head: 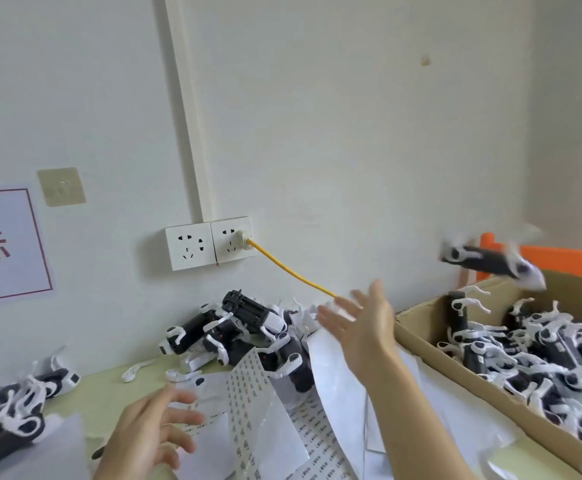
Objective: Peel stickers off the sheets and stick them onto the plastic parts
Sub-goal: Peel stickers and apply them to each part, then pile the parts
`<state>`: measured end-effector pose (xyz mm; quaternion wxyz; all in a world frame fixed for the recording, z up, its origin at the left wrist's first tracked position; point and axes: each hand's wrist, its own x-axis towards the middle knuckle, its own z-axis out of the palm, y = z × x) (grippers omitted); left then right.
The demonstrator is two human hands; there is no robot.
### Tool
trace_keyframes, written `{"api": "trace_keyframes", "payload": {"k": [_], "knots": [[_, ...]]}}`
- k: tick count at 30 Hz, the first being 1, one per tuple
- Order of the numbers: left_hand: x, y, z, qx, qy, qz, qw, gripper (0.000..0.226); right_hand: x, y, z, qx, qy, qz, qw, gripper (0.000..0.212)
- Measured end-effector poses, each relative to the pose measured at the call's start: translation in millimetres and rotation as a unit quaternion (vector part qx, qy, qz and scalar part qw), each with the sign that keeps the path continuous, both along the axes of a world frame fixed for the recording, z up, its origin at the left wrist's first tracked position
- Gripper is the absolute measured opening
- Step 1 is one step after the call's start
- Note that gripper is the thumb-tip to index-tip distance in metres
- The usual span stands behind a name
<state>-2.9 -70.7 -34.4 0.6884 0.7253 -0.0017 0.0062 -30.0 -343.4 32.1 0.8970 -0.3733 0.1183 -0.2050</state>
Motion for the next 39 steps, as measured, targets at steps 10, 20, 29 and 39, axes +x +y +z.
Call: {"api": "trace_keyframes", "payload": {"k": [10, 20, 29, 39], "knots": [[41.0, 40.9, 26.1, 0.504, -0.150, 0.054, 0.849, 0.022, 7.6, 68.4, -14.1, -0.480, 0.099, 0.152, 0.858, 0.027], [66.2, 177.5, 41.5, 0.842, 0.091, -0.033, 0.531, 0.080, 16.6, 84.0, -26.4, -0.532, 0.079, 0.164, 0.827, 0.030], [64.8, 179.7, 34.6, 0.903, -0.062, 0.038, 0.424, 0.049, 20.0, 84.8, -31.3, -0.557, 0.070, 0.141, 0.816, 0.030], [62.3, 160.8, 80.6, 0.615, 0.010, 0.149, 0.775, 0.042, 18.3, 85.4, -31.5, -0.567, 0.072, 0.119, 0.812, 0.032]]}}
